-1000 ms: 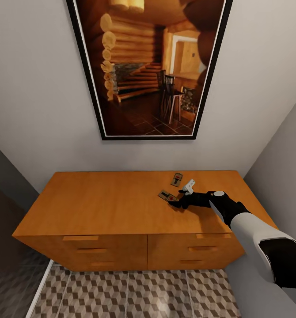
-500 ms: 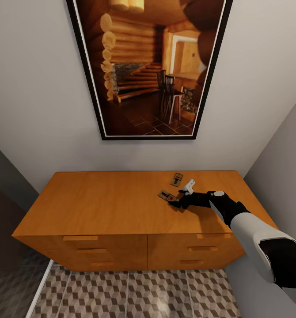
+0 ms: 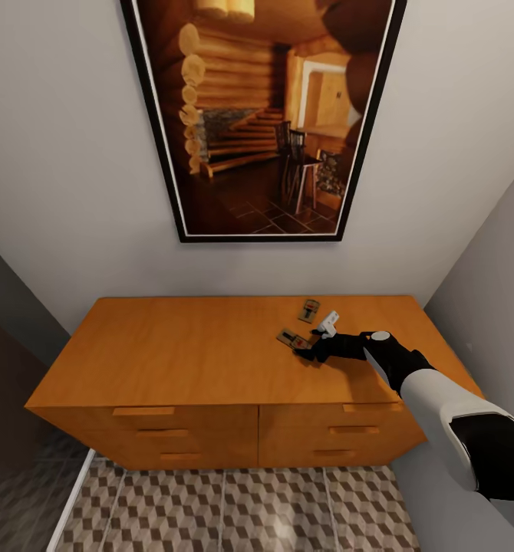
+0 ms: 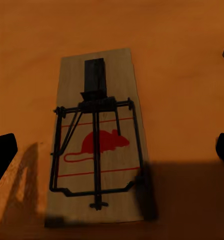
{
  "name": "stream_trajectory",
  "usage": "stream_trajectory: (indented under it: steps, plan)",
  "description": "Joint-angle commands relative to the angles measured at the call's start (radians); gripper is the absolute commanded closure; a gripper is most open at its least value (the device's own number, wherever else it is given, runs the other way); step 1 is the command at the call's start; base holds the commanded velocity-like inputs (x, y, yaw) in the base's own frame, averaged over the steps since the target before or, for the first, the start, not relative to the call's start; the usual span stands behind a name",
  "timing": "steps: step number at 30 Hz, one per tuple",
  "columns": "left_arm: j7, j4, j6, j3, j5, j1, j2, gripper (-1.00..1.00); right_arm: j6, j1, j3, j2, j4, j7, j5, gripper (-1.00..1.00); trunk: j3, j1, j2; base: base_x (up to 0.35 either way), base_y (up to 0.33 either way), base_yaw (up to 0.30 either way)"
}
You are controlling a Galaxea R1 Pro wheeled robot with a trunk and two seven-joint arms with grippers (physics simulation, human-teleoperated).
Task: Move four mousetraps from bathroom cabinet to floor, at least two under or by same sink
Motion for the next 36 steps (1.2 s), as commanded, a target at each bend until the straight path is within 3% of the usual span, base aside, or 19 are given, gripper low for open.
stream_trajectory:
  steps: [1, 36]
  plan:
    - [-0.006, 0.003, -0.004, -0.007, 0.010, -0.001, -0.001, -1.00, -0.005, 0.000, 0.007, 0.000, 0.067, 0.004, 0.021, -1.00, -0.002, 0.001, -0.002, -0.091, 0.108, 0.000]
    - [-0.007, 0.003, -0.004, -0.007, 0.010, -0.001, -0.001, -1.00, -0.008, 0.000, 0.007, -0.002, 0.069, 0.006, 0.021, -1.00, -0.002, 0.001, -0.002, -0.010, 0.012, 0.000]
